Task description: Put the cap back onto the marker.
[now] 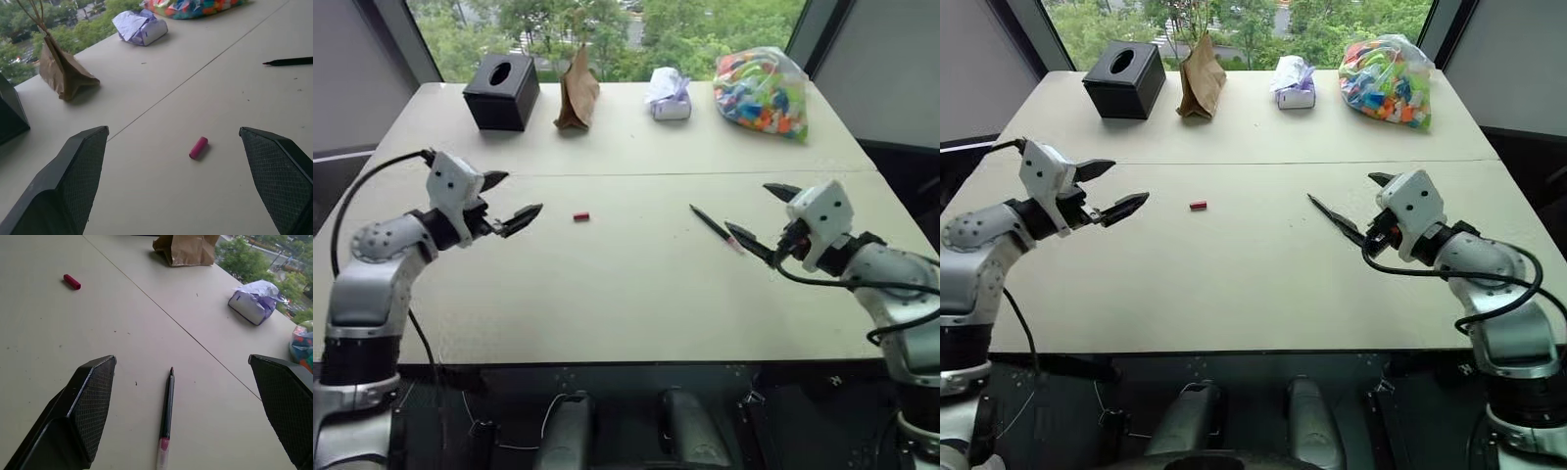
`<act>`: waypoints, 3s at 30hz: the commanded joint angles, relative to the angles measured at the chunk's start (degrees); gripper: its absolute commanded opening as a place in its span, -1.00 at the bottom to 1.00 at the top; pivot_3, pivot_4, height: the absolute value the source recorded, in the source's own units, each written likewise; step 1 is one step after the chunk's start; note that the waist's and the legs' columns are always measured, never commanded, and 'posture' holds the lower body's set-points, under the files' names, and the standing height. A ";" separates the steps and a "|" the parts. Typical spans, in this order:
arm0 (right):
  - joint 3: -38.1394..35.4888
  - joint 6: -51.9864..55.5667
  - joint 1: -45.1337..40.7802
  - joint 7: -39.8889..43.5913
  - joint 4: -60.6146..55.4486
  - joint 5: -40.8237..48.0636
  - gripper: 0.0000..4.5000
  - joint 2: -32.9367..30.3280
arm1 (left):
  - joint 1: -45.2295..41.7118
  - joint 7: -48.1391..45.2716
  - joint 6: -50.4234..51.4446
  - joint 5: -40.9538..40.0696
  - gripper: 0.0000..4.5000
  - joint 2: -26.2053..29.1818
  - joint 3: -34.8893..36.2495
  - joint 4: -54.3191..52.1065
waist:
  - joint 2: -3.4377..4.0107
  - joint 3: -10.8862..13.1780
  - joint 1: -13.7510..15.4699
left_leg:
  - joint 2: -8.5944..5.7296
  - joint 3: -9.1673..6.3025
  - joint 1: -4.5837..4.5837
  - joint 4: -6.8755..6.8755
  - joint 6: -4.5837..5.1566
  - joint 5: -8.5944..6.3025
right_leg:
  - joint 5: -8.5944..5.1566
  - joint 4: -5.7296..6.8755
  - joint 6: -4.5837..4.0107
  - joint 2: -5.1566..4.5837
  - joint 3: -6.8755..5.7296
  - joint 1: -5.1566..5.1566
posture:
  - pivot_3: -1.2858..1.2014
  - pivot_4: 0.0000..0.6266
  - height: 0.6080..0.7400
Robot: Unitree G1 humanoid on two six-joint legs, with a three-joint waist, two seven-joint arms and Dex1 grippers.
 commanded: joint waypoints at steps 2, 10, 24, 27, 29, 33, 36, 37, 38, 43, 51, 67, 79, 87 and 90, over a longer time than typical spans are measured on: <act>-2.77 4.83 -2.39 3.49 -3.26 5.03 1.00 -3.66 | -0.90 -4.80 -0.49 -1.19 0.99 2.80 0.93 1.21 | -0.01 0.01 -0.03 | 0.03 0.00 -0.01 -0.01 0.01 -0.01 | 0.00 -0.01 0.00 0.01 -0.01 -0.01 | 0.03 -0.52 1.00; -2.31 7.92 -4.71 4.31 -4.01 7.48 1.00 -5.33 | -1.78 -6.64 0.51 -1.22 0.99 3.47 0.73 1.69 | -0.04 0.02 -0.01 | 0.06 0.03 -0.06 -0.01 0.01 -0.01 | 0.01 0.00 0.02 0.01 0.00 -0.08 | 0.03 -0.52 1.00; -0.90 9.03 -4.94 4.99 -4.84 6.87 1.00 -5.66 | -1.71 -6.48 -0.13 -0.30 0.99 2.71 -0.37 1.48 | -0.04 0.03 0.00 | 0.07 0.03 -0.06 -0.01 0.01 -0.01 | 0.06 0.00 0.10 0.01 0.00 -0.09 | 0.03 -0.52 1.00; -0.83 8.98 -4.96 5.09 -4.72 7.01 1.00 -5.55 | -1.85 -6.52 -0.35 -0.07 0.99 2.75 -0.66 1.70 | -0.04 0.03 0.00 | 0.07 0.03 -0.07 -0.01 0.01 -0.01 | 0.06 0.00 0.10 0.01 0.00 -0.10 | 0.03 -0.52 1.00; -0.73 8.98 -5.11 5.11 -4.70 7.14 1.00 -5.48 | -1.95 -6.59 -0.47 0.08 0.99 2.75 -0.85 1.98 | -0.04 0.03 0.00 | 0.07 0.03 -0.07 -0.01 0.01 -0.01 | 0.06 0.00 0.10 0.01 0.00 -0.10 | 0.03 -0.52 1.00; -0.37 9.26 -5.47 4.84 -4.97 7.32 1.00 -5.20 | -2.31 -6.83 -1.48 1.00 0.99 2.34 -1.70 3.66 | -0.04 0.02 0.01 | 0.07 0.03 -0.07 -0.01 0.01 -0.01 | 0.06 0.00 0.10 0.01 0.00 -0.10 | 0.03 -0.52 1.00; 0.15 9.43 -5.71 4.50 -5.20 7.30 1.00 -4.95 | -3.87 -7.68 -3.88 2.81 0.99 0.98 -3.86 7.81 | -0.04 0.02 0.08 | 0.07 0.04 -0.07 -0.01 0.01 -0.01 | 0.06 0.00 0.10 0.01 0.00 -0.10 | 0.03 -0.52 1.00; 0.39 9.54 -5.89 4.26 -5.28 7.41 1.00 -4.65 | -4.96 -8.38 -5.29 3.72 0.99 0.19 -5.05 10.31 | -0.04 0.02 0.16 | 0.06 0.04 -0.06 -0.01 0.01 -0.01 | 0.06 0.00 0.10 0.01 0.00 -0.09 | 0.03 -0.52 1.00; 0.74 9.45 -6.01 3.88 -5.49 7.28 1.00 -4.28 | -6.28 -9.53 -7.34 4.79 0.99 -0.77 -6.52 13.36 | -0.05 0.02 0.17 | 0.05 0.04 -0.07 0.00 0.01 -0.01 | 0.06 0.00 0.10 0.01 0.00 -0.09 | 0.03 -0.52 1.00; 2.73 9.92 -5.96 0.80 -7.79 6.89 1.00 -1.74 | -13.26 -15.26 -17.42 8.93 0.99 -4.84 -10.97 29.20 | -0.06 0.02 0.07 | 0.03 0.04 -0.10 0.02 0.01 -0.01 | 0.10 0.00 0.16 0.02 -0.01 -0.11 | 0.03 -0.52 1.00; 1.50 12.58 -1.71 -4.88 -13.67 7.14 1.00 1.39 | -27.15 -17.57 -31.47 17.50 0.99 -11.08 -15.32 58.90 | -0.08 0.02 0.12 | -0.02 0.03 -0.18 0.03 0.02 -0.01 | 0.12 0.01 0.21 0.00 -0.02 -0.16 | 0.03 -0.52 1.00; -0.79 14.31 4.00 -10.00 -19.19 6.86 1.00 2.84 | -37.20 -11.55 -38.79 27.50 0.99 -17.63 -16.57 75.62 | -0.10 0.02 0.09 | -0.02 -0.01 -0.21 0.04 0.04 -0.02 | 0.12 0.04 0.22 0.01 -0.03 -0.18 | 0.03 -0.52 1.00; -2.17 14.76 5.55 -11.99 -20.98 6.76 1.00 2.58 | -37.65 -7.41 -34.94 29.98 0.99 -20.96 -15.45 78.44 | -0.12 0.01 0.27 | -0.03 -0.02 -0.20 0.08 0.04 -0.02 | 0.13 0.07 0.23 0.01 -0.04 -0.16 | 0.03 -0.52 1.00; -2.59 15.13 5.58 -12.21 -21.29 6.78 1.00 2.11 | -37.92 -6.19 -33.79 30.63 0.75 -22.11 -15.28 78.79 | -0.13 0.00 0.29 | -0.04 -0.03 -0.17 0.10 0.04 -0.02 | 0.13 0.07 0.23 0.01 -0.04 -0.12 | 0.03 -0.52 1.00; -2.78 15.18 5.62 -12.17 -21.28 6.77 1.00 1.96 | -37.98 -6.17 -33.54 30.83 0.17 -22.38 -15.19 78.86 | -0.13 0.00 0.21 | -0.04 -0.03 -0.16 0.10 0.04 -0.02 | 0.13 0.07 0.23 0.01 -0.04 -0.11 | 0.03 -0.52 1.00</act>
